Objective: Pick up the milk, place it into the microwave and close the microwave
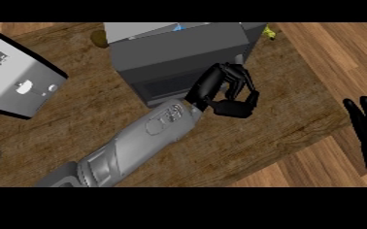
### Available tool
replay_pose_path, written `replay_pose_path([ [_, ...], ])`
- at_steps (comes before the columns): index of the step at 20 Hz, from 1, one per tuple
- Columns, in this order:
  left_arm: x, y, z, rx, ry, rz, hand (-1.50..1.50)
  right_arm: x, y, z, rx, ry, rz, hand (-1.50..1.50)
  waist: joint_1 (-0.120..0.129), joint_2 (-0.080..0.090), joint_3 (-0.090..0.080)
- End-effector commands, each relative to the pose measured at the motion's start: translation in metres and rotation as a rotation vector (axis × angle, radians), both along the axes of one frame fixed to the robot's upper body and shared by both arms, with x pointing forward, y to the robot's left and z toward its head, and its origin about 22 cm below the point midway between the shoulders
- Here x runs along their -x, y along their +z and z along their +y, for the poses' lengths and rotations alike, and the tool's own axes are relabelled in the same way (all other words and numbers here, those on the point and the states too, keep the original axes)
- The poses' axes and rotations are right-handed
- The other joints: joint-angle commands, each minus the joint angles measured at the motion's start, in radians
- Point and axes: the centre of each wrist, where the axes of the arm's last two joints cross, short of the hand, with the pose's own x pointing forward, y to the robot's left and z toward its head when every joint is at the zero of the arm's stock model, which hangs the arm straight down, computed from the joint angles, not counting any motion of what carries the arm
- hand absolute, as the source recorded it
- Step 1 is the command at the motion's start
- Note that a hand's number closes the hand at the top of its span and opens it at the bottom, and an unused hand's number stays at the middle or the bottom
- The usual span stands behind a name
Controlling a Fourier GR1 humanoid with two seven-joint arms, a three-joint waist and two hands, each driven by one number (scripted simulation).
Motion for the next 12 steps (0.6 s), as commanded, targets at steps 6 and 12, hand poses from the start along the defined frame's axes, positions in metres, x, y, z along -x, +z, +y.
replay_pose_path([
  [6,-0.017,0.023,-0.01,0.02,0.059,-0.015,1.5,-0.004,0.02,-0.003,0.03,0.049,-0.019,-1.5,-0.062,0.019,0.003],
  [12,-0.023,0.031,-0.012,0.025,0.1,-0.033,1.5,-0.007,0.032,-0.011,0.056,0.045,-0.028,-1.5,-0.089,0.022,0.003],
])
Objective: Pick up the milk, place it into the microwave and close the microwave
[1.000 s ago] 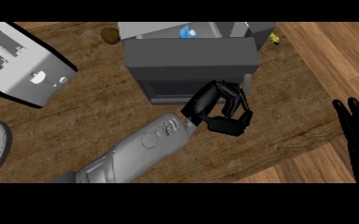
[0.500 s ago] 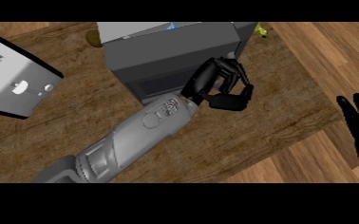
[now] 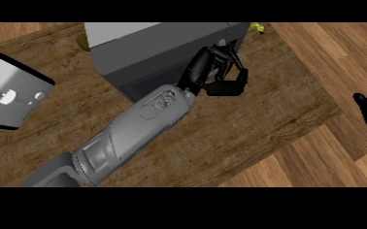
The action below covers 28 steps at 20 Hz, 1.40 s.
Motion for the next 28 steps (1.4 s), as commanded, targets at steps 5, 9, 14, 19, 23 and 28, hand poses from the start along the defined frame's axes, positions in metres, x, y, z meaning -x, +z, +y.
replay_pose_path([
  [5,0.005,0.016,-0.026,0.028,-0.032,-0.035,1.5,-0.007,0.017,-0.01,0.036,-0.002,-0.023,-1.5,-0.035,0.013,0.003],
  [9,0.005,0.018,-0.028,0.028,-0.011,-0.039,1.5,-0.008,0.025,-0.015,0.066,-0.009,-0.022,-1.5,-0.051,0.01,0.002],
  [14,0.007,0.017,-0.028,0.034,0.005,-0.044,1.5,-0.01,0.028,-0.017,0.068,0.004,-0.015,-1.5,-0.054,0.017,0.005],
  [19,0.009,0.016,-0.029,0.043,0.018,-0.036,1.5,-0.013,0.034,-0.018,0.047,0.023,-0.03,-1.5,-0.057,0.015,0.004],
  [23,0.009,0.017,-0.03,0.047,0.039,-0.043,1.5,-0.014,0.036,-0.021,0.048,0.017,-0.022,-1.5,-0.067,0.016,0.005],
  [28,0.009,0.017,-0.03,0.049,0.058,-0.049,1.5,-0.015,0.043,-0.022,0.059,0.039,-0.02,-1.5,-0.064,0.014,0.004],
])
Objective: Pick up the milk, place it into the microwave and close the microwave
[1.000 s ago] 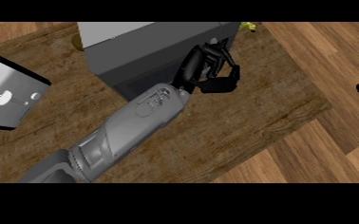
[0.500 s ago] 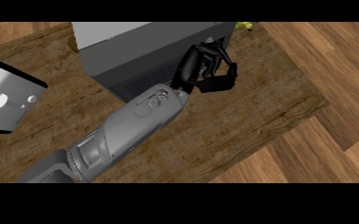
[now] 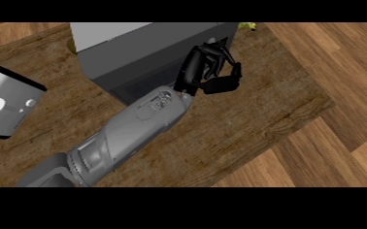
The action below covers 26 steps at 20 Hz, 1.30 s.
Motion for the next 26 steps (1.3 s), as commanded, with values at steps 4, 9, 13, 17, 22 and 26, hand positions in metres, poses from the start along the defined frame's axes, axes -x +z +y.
replay_pose_path([
  [4,-0.006,0.002,-0.015,0.084,0.177,0.102,1.5,-0.001,0.005,-0.006,-0.015,-0.013,0.009,-1.5,0.033,0.008,-0.001],
  [9,-0.014,-0.002,-0.009,0.081,0.236,0.125,1.5,0.002,0.013,-0.015,-0.013,-0.046,-0.009,-1.5,0.059,-0.003,0.0],
  [13,-0.014,-0.012,-0.004,0.053,0.201,0.148,1.5,0.004,0.017,-0.019,-0.035,-0.087,-0.021,-1.5,0.097,0.007,-0.002],
  [17,-0.021,-0.018,0.012,0.009,0.199,0.141,1.5,0.009,0.017,-0.021,-0.044,-0.099,-0.02,-1.5,0.118,0.007,-0.001],
  [22,-0.028,-0.025,0.033,-0.016,0.198,0.16,-1.5,0.014,0.023,-0.028,-0.046,-0.134,-0.03,-1.5,0.147,0.011,-0.003],
  [26,-0.03,-0.027,0.041,-0.011,0.2,0.148,-1.5,0.02,0.025,-0.03,-0.037,-0.155,-0.023,-1.5,0.167,0.006,-0.004],
])
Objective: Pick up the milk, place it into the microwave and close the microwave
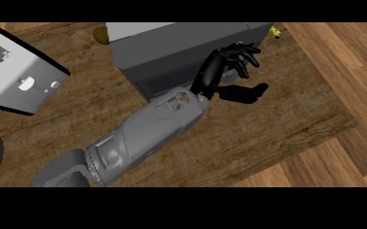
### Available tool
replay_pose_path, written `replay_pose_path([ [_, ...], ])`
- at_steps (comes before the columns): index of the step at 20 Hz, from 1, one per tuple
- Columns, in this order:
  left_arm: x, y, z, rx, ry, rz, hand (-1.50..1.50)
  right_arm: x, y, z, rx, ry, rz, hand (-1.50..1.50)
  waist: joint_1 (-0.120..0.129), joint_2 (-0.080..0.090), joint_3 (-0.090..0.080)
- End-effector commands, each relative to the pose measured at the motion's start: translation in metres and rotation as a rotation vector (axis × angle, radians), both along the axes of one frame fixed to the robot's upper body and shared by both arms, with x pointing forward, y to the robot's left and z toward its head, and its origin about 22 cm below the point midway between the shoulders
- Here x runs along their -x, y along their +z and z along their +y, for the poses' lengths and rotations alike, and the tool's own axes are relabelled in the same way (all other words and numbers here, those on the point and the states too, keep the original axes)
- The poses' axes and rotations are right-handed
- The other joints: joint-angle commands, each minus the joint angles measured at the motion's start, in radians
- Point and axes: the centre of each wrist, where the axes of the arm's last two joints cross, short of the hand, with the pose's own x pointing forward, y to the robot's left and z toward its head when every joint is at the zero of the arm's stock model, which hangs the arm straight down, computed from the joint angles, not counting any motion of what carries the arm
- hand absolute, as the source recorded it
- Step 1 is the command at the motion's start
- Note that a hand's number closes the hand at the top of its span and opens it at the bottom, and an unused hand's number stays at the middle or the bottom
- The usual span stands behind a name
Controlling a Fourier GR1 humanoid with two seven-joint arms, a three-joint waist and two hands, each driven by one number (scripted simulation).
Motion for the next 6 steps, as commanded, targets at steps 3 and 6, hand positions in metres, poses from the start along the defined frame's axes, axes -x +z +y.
replay_pose_path([
  [3,-0.0334,-0.0296,0.066,-0.042,0.299,0.085,-1.5,0.0071,0.0071,0.0,-0.01,-0.016,-0.017,-1.5,0.054,0.002,-0.006],
  [6,-0.0317,-0.0357,0.0691,-0.042,0.297,0.096,-1.5,0.0118,0.0074,-0.0003,-0.016,-0.017,-0.01,-1.5,0.059,-0.002,-0.005],
])
